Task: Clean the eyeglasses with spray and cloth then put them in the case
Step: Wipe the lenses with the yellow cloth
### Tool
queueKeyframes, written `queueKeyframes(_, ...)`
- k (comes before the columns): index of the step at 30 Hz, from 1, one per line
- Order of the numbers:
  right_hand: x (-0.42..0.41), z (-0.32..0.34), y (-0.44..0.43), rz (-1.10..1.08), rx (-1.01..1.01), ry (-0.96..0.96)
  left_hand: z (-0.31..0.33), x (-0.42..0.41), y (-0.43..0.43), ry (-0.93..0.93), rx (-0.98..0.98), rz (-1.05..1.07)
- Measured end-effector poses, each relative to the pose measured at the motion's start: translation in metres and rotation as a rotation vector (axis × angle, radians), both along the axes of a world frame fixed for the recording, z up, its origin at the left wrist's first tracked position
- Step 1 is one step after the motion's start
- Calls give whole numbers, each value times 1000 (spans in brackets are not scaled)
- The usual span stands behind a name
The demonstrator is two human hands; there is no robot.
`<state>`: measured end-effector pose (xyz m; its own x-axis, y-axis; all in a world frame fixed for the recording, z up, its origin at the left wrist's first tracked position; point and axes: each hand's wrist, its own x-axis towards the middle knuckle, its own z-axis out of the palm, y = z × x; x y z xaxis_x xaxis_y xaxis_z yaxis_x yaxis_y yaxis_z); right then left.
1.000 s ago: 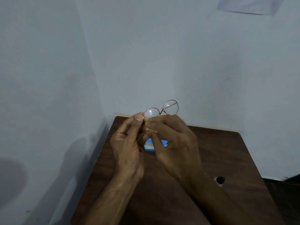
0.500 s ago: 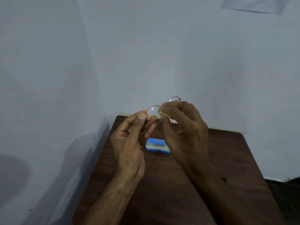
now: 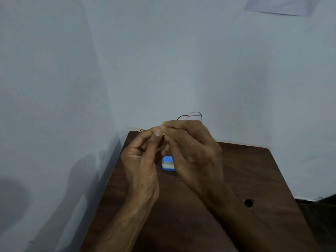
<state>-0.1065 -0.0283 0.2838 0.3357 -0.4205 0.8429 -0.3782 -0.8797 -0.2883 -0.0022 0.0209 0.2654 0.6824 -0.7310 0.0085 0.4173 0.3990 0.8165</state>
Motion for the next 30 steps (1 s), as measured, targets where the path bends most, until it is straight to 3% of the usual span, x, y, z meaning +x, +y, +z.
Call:
queueKeyframes(8,-17,-3,-50,-181,108,-153,5,8,2,6,-12,-24)
queueKeyframes(14,-9,-16,-20,-85,63,-26,4,10,-1,95,8,-19)
queueKeyframes(19,-16,-11,-42,-187,100,-102,6,15,0,129,12,-29)
queueKeyframes(23,-12,-15,-28,-119,49,28,8,16,-2,180,30,-35)
queueKeyframes(28,-16,-10,-40,-224,56,-82,7,17,-2,233,34,-45)
queueKeyframes(30,-12,-10,-34,-195,33,-31,7,17,-1,257,27,-53)
